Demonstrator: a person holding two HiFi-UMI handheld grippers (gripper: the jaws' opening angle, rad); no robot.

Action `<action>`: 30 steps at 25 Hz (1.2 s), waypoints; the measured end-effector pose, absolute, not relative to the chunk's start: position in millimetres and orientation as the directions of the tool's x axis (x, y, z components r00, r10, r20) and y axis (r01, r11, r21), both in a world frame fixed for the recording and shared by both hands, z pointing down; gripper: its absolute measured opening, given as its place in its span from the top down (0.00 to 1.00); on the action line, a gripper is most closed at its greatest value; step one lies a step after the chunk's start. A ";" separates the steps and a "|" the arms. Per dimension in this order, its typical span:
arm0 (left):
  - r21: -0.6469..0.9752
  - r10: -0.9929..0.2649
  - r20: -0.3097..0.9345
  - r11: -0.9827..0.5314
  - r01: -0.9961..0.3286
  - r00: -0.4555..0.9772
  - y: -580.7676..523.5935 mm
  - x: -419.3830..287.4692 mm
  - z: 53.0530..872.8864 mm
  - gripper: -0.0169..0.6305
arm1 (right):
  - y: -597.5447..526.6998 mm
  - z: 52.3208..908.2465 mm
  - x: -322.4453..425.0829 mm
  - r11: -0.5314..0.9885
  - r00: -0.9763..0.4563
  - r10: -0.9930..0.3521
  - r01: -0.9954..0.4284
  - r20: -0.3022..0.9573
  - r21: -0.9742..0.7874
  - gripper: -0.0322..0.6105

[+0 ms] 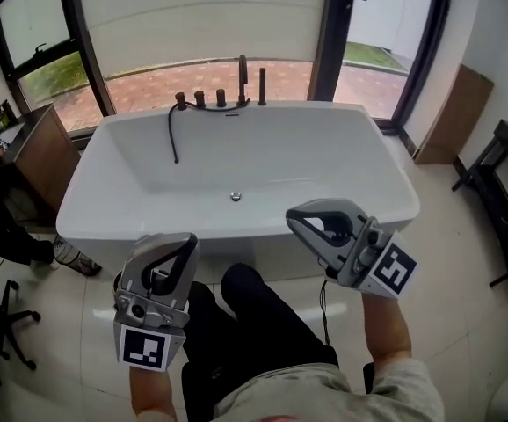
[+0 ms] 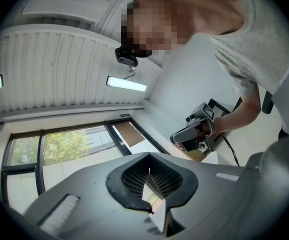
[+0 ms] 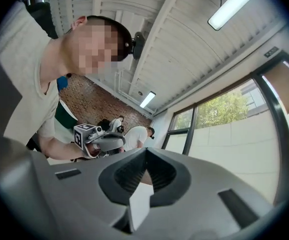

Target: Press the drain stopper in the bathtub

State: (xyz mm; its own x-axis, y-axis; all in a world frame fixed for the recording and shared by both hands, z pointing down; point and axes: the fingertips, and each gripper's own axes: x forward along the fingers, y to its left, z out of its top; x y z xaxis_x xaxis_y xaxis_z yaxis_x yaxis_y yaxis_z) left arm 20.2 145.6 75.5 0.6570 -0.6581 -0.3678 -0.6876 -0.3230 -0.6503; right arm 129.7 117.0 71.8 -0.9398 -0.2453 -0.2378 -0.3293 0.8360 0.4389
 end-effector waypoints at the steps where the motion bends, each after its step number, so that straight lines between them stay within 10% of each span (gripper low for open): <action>1: -0.654 -0.644 -0.360 -0.341 -0.675 0.675 154.3 26.0 73.6 0.97 | 129.5 67.7 136.4 0.832 -0.932 -0.243 -0.342 -0.268 0.436 0.95; 17: -0.683 -0.573 -0.218 -0.489 -0.543 0.790 189.6 74.1 93.4 0.97 | 219.8 50.5 160.9 0.609 -0.918 -0.275 -0.396 -0.285 0.687 0.95; 30: -0.616 -0.575 -0.271 -0.513 -0.598 0.772 188.4 56.3 82.4 0.96 | 181.1 67.5 160.0 0.730 -0.908 -0.314 -0.418 -0.279 0.540 0.95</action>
State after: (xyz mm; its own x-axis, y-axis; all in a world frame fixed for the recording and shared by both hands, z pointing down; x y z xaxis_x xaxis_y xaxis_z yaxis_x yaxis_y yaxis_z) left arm 56.3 188.4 82.4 0.7722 -0.5747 -0.2709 -0.5980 -0.5133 -0.6156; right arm 160.0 181.1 67.5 -0.9078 -0.3136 -0.2786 -0.4181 0.7304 0.5401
